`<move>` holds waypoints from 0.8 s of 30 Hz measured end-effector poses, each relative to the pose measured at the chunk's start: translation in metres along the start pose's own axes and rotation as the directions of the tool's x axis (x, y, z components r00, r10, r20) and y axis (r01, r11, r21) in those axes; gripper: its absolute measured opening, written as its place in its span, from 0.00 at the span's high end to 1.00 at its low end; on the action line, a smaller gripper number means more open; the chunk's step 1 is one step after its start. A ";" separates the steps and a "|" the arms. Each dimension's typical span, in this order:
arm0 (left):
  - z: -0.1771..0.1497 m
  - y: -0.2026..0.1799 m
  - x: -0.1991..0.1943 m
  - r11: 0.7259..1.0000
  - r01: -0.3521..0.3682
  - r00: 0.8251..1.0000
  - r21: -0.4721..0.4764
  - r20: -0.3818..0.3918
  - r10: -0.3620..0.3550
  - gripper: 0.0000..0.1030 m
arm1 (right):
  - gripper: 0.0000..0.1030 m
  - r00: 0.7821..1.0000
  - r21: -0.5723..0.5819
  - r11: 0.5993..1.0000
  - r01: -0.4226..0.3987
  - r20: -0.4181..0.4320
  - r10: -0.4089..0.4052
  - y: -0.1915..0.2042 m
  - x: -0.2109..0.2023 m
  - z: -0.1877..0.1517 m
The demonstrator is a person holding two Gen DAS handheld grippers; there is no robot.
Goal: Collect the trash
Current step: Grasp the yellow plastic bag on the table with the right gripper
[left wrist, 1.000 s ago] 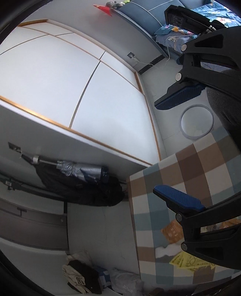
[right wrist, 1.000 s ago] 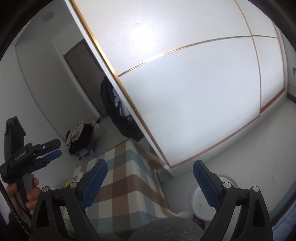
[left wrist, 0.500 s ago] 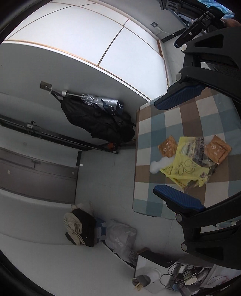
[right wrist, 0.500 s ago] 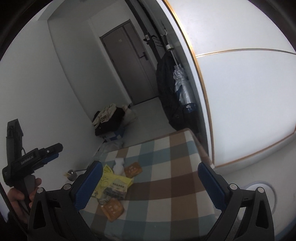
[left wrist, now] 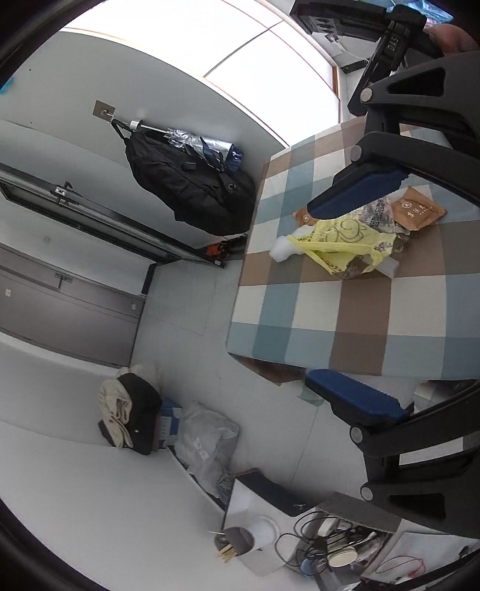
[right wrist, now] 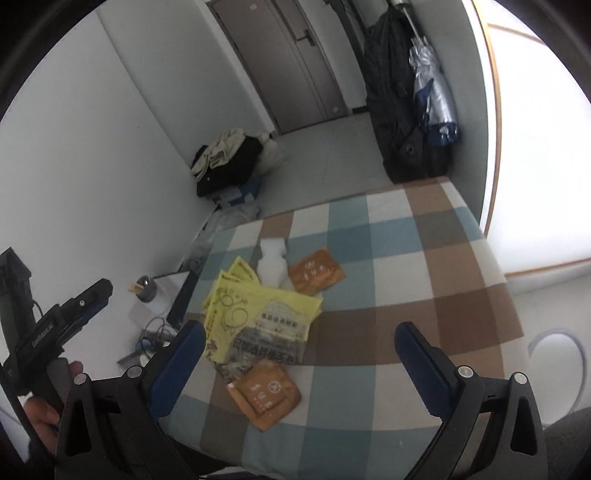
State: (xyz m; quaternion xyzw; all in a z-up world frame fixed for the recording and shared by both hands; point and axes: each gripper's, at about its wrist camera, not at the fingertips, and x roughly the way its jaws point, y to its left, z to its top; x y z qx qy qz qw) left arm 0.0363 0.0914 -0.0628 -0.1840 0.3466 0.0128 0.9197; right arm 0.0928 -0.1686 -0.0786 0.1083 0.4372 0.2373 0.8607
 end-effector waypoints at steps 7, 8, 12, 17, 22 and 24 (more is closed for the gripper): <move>0.005 0.011 0.007 1.000 0.018 1.000 -0.024 -0.021 -0.018 0.22 | 0.01 0.991 0.050 0.998 -0.026 -0.132 0.032 0.001 0.049 0.006; 0.005 0.013 0.007 0.999 0.020 0.999 -0.029 -0.027 -0.021 0.22 | 0.02 0.989 0.048 0.999 -0.010 -0.148 0.017 0.000 0.058 0.007; 0.007 0.024 0.008 0.997 0.045 0.998 -0.067 -0.041 -0.048 0.22 | 0.11 0.982 0.049 0.999 0.008 -0.190 0.001 -0.004 0.082 0.009; 0.011 0.037 0.009 0.986 0.080 0.995 -0.143 -0.053 -0.088 0.22 | 0.24 0.973 0.093 0.996 -0.011 -0.229 0.032 -0.008 0.100 0.004; 0.012 0.040 0.010 0.981 0.100 0.992 -0.167 -0.057 -0.111 0.22 | 0.64 0.971 0.106 0.994 -0.023 -0.236 0.047 -0.009 0.106 -0.004; 0.013 0.036 0.007 0.984 0.102 0.993 -0.143 -0.046 -0.109 0.22 | 0.76 0.970 0.108 0.994 -0.015 -0.241 0.041 -0.010 0.108 -0.005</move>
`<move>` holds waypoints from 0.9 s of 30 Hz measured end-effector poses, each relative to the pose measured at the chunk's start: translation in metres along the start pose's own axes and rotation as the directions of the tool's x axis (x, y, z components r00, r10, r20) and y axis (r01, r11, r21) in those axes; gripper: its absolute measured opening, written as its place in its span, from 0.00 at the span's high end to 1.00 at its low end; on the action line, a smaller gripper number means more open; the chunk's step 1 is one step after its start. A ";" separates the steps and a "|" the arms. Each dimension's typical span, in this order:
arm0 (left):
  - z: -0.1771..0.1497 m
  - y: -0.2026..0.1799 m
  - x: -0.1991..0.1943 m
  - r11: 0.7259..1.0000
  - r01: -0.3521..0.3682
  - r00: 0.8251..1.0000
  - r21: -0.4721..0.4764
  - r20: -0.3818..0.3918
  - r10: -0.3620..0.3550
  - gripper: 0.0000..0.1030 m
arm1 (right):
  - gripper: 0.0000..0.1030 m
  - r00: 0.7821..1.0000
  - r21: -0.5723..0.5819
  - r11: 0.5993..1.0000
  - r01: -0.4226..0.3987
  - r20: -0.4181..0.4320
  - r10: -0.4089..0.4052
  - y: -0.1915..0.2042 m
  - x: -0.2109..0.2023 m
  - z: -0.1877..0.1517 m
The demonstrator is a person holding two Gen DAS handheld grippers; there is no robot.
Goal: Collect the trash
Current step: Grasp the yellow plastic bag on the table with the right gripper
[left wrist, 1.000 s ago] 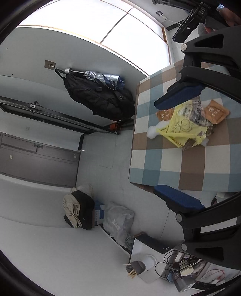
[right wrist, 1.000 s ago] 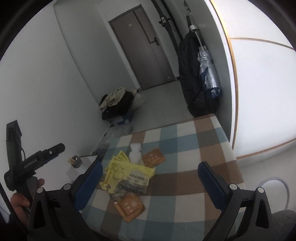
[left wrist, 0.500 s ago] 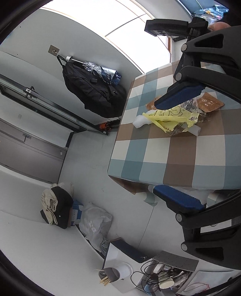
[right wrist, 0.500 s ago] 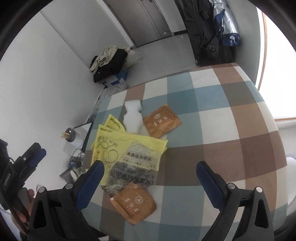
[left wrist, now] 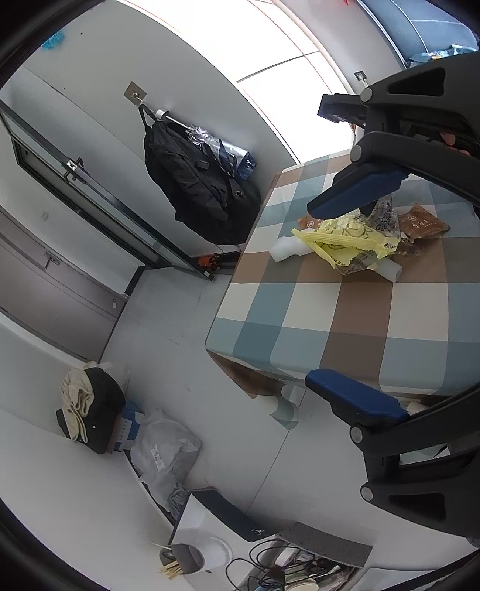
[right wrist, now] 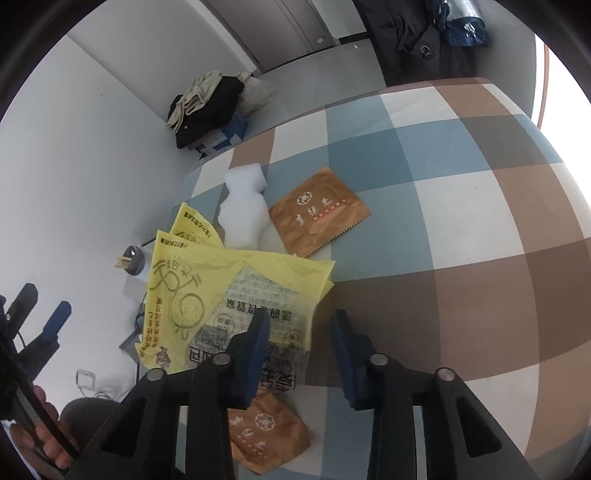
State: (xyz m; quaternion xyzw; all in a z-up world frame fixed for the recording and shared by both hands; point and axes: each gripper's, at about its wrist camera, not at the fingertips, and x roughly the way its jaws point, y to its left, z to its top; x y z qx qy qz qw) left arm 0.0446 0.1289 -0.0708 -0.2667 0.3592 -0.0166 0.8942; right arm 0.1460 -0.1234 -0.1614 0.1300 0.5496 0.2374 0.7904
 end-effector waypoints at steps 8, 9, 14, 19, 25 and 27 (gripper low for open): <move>-0.001 -0.004 0.001 1.000 -0.003 1.000 0.030 0.001 0.003 0.22 | 0.96 0.998 0.008 0.998 -0.056 0.035 0.056 -0.005 -0.014 -0.006; -0.001 -0.003 0.000 1.000 -0.009 1.000 0.030 0.005 0.009 0.22 | 0.97 0.997 0.016 0.998 -0.060 0.046 0.059 -0.007 -0.018 -0.007; -0.001 0.003 0.002 1.000 -0.021 1.000 -0.002 -0.011 0.021 0.22 | 0.97 0.991 0.026 0.995 -0.097 0.096 0.094 -0.012 -0.041 -0.010; -0.005 -0.001 0.010 0.998 -0.067 0.996 0.018 -0.055 0.068 0.22 | 0.97 0.968 0.021 0.990 -0.139 0.213 0.131 -0.023 -0.076 -0.006; -0.014 -0.019 0.018 0.992 -0.061 0.993 0.113 -0.099 0.072 0.22 | 0.97 0.944 0.015 0.992 -0.129 0.309 0.118 -0.040 -0.117 0.006; -0.014 -0.024 0.017 0.991 -0.057 0.992 0.120 -0.101 0.069 0.22 | 0.97 0.934 0.004 0.990 -0.138 0.332 0.129 -0.046 -0.130 0.006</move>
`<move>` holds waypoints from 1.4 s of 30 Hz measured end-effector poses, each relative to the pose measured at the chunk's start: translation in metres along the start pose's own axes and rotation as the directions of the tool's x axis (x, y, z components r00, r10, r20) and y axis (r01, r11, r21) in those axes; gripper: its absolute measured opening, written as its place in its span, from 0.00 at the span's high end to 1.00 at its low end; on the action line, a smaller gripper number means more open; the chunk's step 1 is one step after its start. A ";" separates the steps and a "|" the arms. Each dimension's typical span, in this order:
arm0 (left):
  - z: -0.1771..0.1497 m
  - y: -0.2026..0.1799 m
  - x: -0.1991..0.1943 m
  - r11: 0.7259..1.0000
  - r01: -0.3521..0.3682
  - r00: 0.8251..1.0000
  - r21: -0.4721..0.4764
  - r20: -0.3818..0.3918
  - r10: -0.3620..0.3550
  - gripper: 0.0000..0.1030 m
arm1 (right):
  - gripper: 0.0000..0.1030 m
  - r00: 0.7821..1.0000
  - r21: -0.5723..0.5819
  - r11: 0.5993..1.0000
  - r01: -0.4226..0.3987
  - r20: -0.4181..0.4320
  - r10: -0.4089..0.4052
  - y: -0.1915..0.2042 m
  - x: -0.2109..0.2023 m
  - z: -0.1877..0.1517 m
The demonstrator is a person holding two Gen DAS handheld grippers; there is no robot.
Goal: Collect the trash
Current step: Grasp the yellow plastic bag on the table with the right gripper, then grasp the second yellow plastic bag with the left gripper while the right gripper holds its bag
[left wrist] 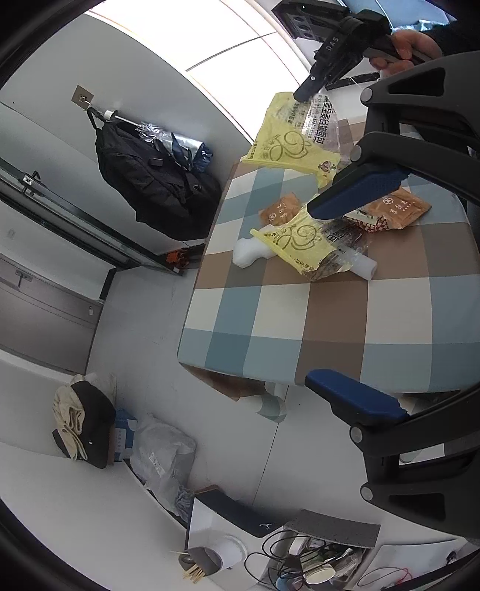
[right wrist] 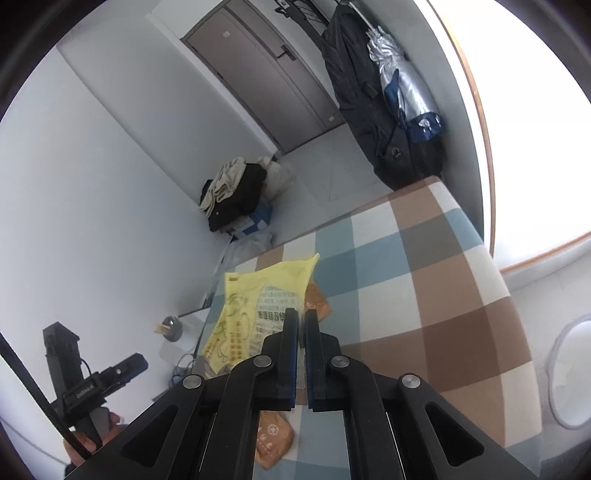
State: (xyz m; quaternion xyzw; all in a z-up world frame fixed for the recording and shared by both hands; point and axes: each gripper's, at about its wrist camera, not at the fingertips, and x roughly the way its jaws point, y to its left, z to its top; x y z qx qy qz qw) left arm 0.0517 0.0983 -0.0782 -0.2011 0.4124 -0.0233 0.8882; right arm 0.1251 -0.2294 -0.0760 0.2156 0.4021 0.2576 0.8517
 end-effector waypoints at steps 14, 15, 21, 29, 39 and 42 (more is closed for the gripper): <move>0.022 -0.027 0.076 0.991 0.038 0.953 0.132 -0.303 0.004 0.22 | 0.97 0.998 0.038 0.999 0.020 0.054 -0.022 -0.051 -0.022 -0.004; 0.024 -0.028 0.085 0.990 0.067 0.933 0.124 -0.360 -0.018 0.22 | 0.97 0.999 0.052 0.999 0.014 0.051 -0.017 -0.055 -0.019 -0.003; 0.029 -0.036 0.103 0.986 0.087 0.901 0.144 -0.433 -0.016 0.22 | 0.97 0.999 0.134 0.991 -0.003 0.043 -0.003 -0.077 -0.020 -0.002; 0.030 -0.042 0.113 0.985 0.121 0.866 0.124 -0.498 -0.044 0.56 | 0.97 0.998 0.160 0.987 0.013 0.055 -0.022 -0.086 -0.025 -0.004; 0.030 -0.068 0.108 0.969 0.130 0.884 0.210 -0.466 -0.017 0.97 | 0.96 0.999 0.170 0.985 0.024 0.030 -0.030 -0.089 -0.024 -0.008; 0.032 -0.071 0.104 0.968 0.128 0.896 0.216 -0.443 -0.020 0.98 | 0.96 0.999 0.160 0.987 0.025 0.028 -0.030 -0.087 -0.024 -0.009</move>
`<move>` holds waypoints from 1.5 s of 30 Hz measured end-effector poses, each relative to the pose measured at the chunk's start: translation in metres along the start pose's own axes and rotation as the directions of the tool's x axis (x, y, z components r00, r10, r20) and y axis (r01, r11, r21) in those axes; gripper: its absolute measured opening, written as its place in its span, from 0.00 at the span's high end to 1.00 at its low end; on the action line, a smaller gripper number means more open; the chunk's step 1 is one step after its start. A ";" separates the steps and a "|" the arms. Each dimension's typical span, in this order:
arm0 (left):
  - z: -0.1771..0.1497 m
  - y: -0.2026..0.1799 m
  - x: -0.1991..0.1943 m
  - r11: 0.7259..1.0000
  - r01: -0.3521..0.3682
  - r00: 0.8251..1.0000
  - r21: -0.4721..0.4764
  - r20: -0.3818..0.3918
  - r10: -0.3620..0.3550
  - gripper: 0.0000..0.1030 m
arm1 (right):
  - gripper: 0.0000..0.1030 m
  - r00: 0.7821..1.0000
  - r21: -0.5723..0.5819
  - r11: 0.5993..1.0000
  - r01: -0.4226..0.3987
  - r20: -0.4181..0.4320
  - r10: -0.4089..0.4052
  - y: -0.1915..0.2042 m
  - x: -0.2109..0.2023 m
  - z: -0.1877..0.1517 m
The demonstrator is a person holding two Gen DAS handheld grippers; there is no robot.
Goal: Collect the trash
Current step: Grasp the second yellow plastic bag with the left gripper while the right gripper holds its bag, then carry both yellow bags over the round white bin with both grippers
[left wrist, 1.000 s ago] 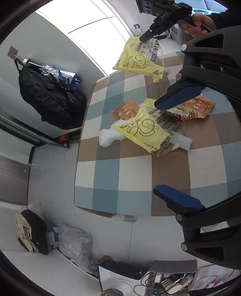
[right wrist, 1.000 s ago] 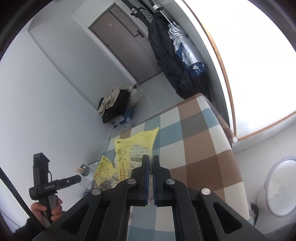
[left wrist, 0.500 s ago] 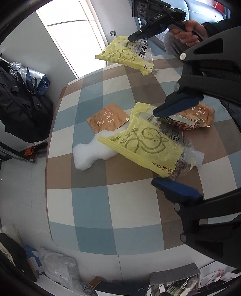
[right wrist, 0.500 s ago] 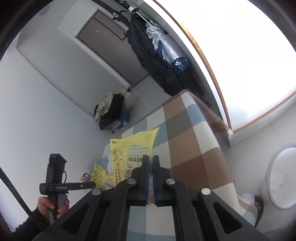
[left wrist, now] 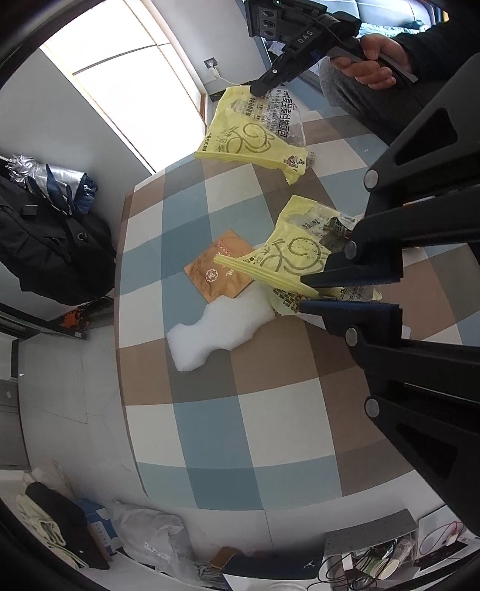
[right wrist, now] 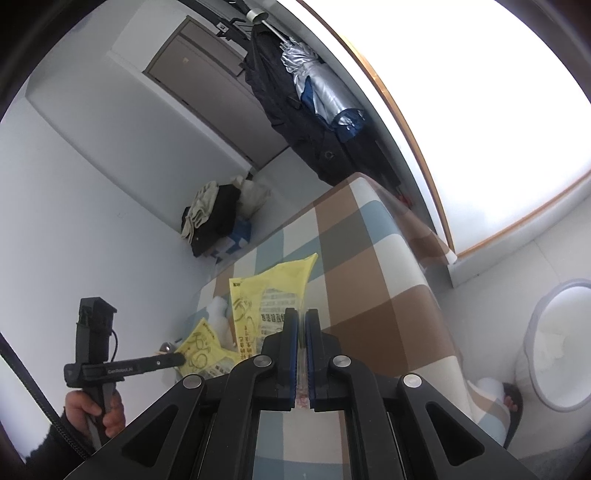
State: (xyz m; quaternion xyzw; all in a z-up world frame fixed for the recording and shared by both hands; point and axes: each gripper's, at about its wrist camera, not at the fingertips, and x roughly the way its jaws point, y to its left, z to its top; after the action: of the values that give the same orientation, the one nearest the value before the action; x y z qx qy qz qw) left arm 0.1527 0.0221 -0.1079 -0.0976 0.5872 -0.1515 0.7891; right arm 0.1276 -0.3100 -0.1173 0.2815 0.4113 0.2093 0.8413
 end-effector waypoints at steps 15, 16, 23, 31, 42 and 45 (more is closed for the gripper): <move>0.013 -0.031 -0.049 0.999 -0.024 0.986 0.029 0.167 0.019 0.99 | 0.96 1.000 0.021 1.000 -0.001 0.014 0.001 -0.002 -0.004 -0.002; 0.011 -0.034 -0.053 0.999 -0.027 0.984 0.038 0.177 0.019 0.99 | 0.96 1.000 0.026 1.000 -0.007 0.019 0.006 -0.003 -0.005 -0.002; 0.002 -0.053 -0.087 0.995 -0.024 0.952 0.093 0.307 -0.006 0.99 | 0.96 0.999 0.018 1.000 -0.014 0.032 0.013 0.001 -0.008 -0.003; -0.024 -0.056 -0.114 0.997 0.031 0.895 0.065 0.442 -0.057 0.99 | 0.96 0.998 -0.021 1.000 -0.018 0.065 0.019 0.009 -0.017 -0.004; -0.069 -0.025 -0.100 0.971 0.188 0.872 -0.144 0.479 -0.098 0.99 | 0.96 0.997 -0.074 0.997 -0.033 0.069 0.038 0.023 -0.025 -0.011; -0.073 -0.017 -0.097 0.950 0.238 0.865 -0.200 0.489 -0.114 0.99 | 0.97 0.998 -0.111 0.993 -0.024 0.060 0.031 0.033 -0.029 -0.013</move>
State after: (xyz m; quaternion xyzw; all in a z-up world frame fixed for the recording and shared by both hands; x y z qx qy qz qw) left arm 0.0549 0.0418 -0.0369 -0.2853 0.3805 -0.1188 0.8716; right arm 0.0961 -0.2975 -0.0860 0.2463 0.3691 0.2345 0.8649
